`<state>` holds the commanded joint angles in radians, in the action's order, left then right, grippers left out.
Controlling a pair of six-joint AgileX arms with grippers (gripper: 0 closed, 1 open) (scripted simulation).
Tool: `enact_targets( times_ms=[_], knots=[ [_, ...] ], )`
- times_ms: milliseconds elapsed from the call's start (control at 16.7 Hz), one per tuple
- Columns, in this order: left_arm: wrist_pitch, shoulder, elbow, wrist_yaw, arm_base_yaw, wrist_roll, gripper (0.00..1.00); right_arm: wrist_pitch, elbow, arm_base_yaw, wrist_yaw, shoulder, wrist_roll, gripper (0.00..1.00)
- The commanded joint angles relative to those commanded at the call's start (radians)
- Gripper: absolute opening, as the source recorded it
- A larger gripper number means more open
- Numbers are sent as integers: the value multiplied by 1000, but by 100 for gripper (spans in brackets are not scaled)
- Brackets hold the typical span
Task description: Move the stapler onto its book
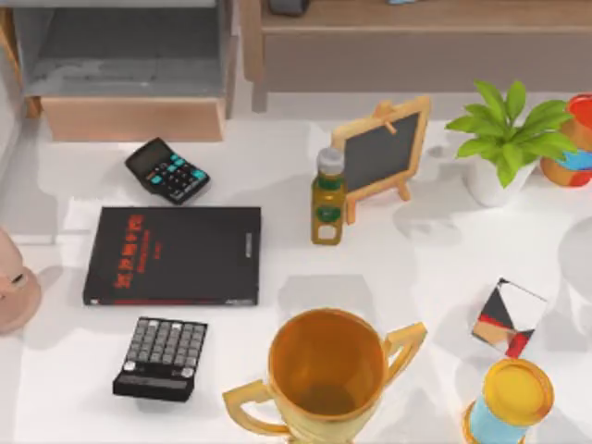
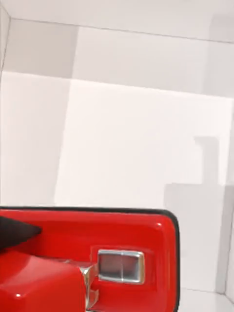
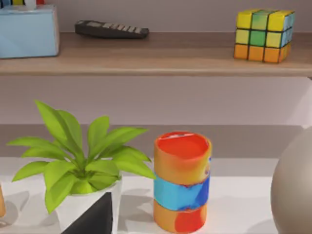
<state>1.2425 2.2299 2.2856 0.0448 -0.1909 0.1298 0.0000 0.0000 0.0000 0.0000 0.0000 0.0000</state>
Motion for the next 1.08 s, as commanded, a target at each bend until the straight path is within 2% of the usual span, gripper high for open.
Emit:
enact_targets(
  times_ms=[360, 720, 1080],
  knots=[
    [-109, -217, -173, 15, 226, -73, 0, 0, 0, 0, 0, 0, 0, 100],
    [-202, -307, -406, 3, 448, -208, 0, 0, 0, 0, 0, 0, 0, 100],
    [-225, -280, -647, -7, 564, -388, 0, 0, 0, 0, 0, 0, 0, 100]
  ],
)
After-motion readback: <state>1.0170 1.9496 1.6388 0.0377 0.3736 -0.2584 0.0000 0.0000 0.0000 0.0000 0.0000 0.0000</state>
